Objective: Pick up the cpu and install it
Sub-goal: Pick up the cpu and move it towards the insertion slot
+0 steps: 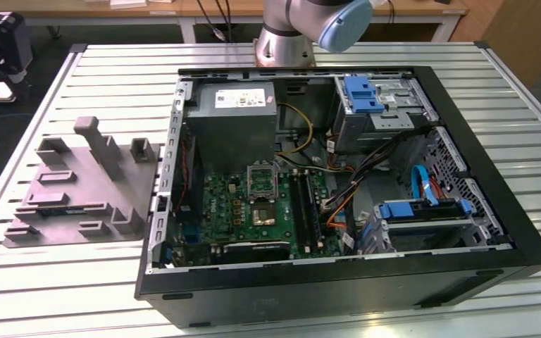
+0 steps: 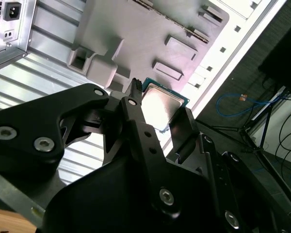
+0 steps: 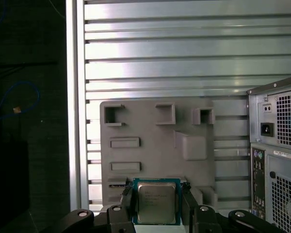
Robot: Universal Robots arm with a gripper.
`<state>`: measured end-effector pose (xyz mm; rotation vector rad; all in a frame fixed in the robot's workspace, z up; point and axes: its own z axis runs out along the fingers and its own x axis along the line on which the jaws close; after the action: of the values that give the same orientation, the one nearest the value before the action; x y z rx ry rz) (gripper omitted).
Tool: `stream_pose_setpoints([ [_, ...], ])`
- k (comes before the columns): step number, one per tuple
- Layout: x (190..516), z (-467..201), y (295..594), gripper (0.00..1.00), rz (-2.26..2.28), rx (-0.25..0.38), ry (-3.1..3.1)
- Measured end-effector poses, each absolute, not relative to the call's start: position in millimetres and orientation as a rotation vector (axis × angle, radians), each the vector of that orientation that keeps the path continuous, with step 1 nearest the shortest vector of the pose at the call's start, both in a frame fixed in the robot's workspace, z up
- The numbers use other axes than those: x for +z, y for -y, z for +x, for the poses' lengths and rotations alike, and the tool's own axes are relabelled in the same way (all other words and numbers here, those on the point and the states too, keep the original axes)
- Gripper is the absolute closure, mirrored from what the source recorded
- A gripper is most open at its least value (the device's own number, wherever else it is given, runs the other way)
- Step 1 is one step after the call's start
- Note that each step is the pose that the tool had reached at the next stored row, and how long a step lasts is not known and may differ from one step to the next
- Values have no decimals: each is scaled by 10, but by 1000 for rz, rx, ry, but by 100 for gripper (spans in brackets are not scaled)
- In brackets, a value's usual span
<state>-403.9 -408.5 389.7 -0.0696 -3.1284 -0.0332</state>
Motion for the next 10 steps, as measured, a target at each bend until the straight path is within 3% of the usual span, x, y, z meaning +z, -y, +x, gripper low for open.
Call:
stream_pose_setpoints([
  [10, 3897, -4023, 4085, 53, -69, -33, 3128],
])
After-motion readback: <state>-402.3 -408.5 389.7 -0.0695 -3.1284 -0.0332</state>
